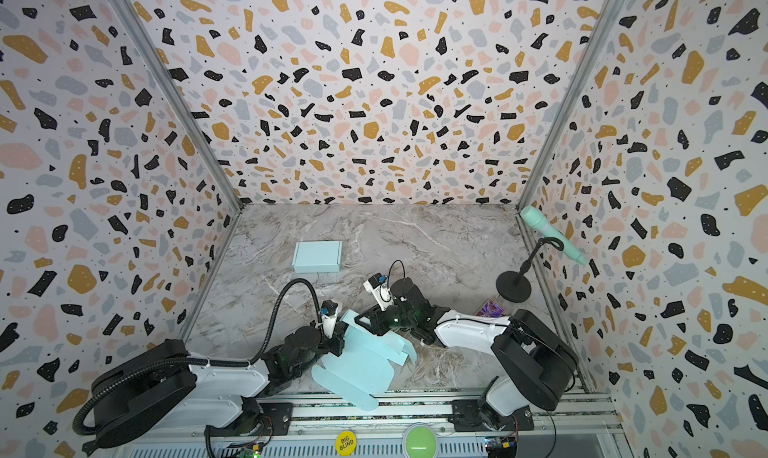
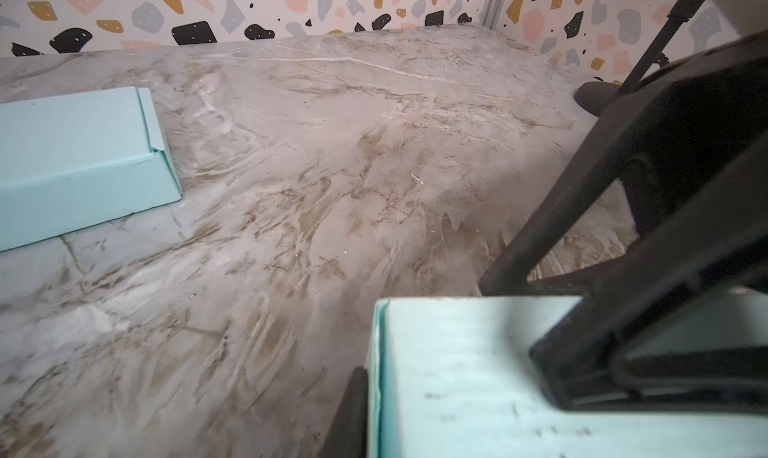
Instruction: Fold the paper box
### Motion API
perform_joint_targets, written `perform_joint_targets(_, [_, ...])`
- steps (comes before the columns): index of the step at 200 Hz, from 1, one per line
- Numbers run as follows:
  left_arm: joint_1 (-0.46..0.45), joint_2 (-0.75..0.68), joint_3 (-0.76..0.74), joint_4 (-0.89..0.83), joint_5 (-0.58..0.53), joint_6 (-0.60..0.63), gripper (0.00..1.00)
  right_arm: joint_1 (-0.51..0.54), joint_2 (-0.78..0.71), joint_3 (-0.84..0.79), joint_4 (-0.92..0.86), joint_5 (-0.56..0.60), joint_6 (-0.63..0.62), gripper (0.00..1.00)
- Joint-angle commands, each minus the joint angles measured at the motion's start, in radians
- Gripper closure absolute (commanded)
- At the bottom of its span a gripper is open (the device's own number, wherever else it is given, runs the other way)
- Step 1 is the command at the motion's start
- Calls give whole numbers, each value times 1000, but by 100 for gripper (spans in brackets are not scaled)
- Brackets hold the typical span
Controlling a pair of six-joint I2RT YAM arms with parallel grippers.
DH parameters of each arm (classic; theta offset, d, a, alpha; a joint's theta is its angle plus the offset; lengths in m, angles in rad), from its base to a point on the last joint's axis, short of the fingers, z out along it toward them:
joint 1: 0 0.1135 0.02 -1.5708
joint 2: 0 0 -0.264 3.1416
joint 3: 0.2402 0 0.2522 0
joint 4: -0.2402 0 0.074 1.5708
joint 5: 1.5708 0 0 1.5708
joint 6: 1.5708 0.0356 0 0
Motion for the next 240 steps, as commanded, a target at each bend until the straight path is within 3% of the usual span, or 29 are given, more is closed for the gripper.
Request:
perform_joint_targets(1, [-6,17,3,98,-51,8,88,5,-38,-44,63,-56,83,66])
perform_joint_targets(48, [-7,38,-9,135,-54,5,87,56,-76,-117,175,-46,184,67])
perform_joint_targets(155, [-40,85,-65,151,-76,27,73,51,-73,-113,115,28,140,68])
perform_joint_targets(240, [-46,215,-37,285,-65,33,73,53,-72,-146,156,30,183,69])
